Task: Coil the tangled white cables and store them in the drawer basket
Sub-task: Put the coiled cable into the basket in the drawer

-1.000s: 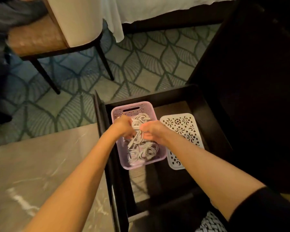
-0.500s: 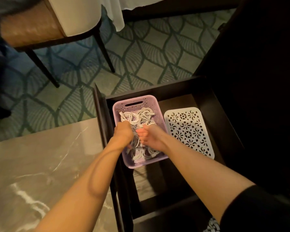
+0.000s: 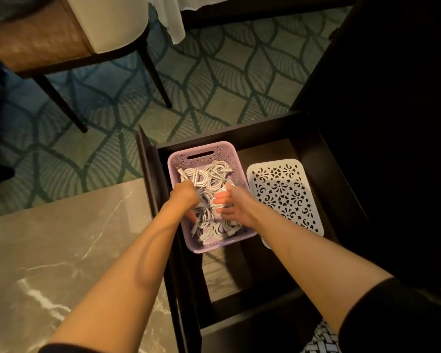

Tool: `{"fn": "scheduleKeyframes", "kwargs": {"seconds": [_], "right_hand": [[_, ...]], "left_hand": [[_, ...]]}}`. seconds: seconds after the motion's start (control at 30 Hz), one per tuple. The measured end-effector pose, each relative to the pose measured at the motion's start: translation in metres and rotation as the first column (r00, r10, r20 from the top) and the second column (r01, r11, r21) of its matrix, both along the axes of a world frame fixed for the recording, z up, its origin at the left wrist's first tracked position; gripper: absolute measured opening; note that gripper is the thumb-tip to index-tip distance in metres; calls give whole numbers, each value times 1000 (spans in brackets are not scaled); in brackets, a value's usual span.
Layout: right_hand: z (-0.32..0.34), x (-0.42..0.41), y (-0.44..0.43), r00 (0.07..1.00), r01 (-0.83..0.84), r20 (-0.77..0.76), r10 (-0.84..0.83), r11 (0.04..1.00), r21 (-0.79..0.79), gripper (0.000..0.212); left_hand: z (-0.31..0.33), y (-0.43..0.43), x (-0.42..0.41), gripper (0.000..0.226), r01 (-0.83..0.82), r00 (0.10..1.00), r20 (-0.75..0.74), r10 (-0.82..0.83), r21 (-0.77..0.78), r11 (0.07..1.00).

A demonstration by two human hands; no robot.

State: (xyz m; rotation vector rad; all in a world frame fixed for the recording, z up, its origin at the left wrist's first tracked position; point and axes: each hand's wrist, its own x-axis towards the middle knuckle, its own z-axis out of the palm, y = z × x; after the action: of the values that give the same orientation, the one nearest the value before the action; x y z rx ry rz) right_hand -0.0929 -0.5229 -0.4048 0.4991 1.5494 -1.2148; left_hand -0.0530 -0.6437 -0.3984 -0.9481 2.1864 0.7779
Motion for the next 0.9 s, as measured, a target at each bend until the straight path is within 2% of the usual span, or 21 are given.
{"fn": "scheduleKeyframes", "kwargs": {"seconds": [0.1,0.23,0.37,0.43,0.53,0.67,0.77,0.8,0.83,0.9], "right_hand": [[11,-6,10,998,6,-58,-5,1000,13,45],[50,-24,26,972,85,-224,-75,996,36,33],[117,-46,54,886,192,-420,-199,980,-59,35],[159,-52,68,846,213,-474,-245,970,-121,35],[229,-51,99,731,226,-605,-317,948,-224,28],[309,-39,136,567,266,-712,-414,910,-318,23],[357,-29,171,420,324,-756,-502,861,-392,23],[378,-22,195,340,359,-779,-528,838,-411,25],[382,-23,198,335,364,-790,-514,844,-394,27],[404,-7,238,263,410,-833,-487,838,-360,23]], "left_hand": [[14,-1,-5,30,-77,993,-91,80,36,996],[54,6,-27,32,-131,964,-214,158,138,982],[121,27,-57,19,-87,870,-463,169,193,977],[161,44,-69,25,-51,802,-567,187,246,968],[227,78,-82,28,59,675,-721,157,265,962],[298,123,-83,28,200,513,-853,102,234,952],[337,160,-78,26,297,427,-902,64,207,932],[355,182,-76,24,346,386,-922,33,178,921],[356,184,-76,20,348,380,-925,27,170,922],[374,221,-72,13,430,343,-939,-24,134,893]]}}
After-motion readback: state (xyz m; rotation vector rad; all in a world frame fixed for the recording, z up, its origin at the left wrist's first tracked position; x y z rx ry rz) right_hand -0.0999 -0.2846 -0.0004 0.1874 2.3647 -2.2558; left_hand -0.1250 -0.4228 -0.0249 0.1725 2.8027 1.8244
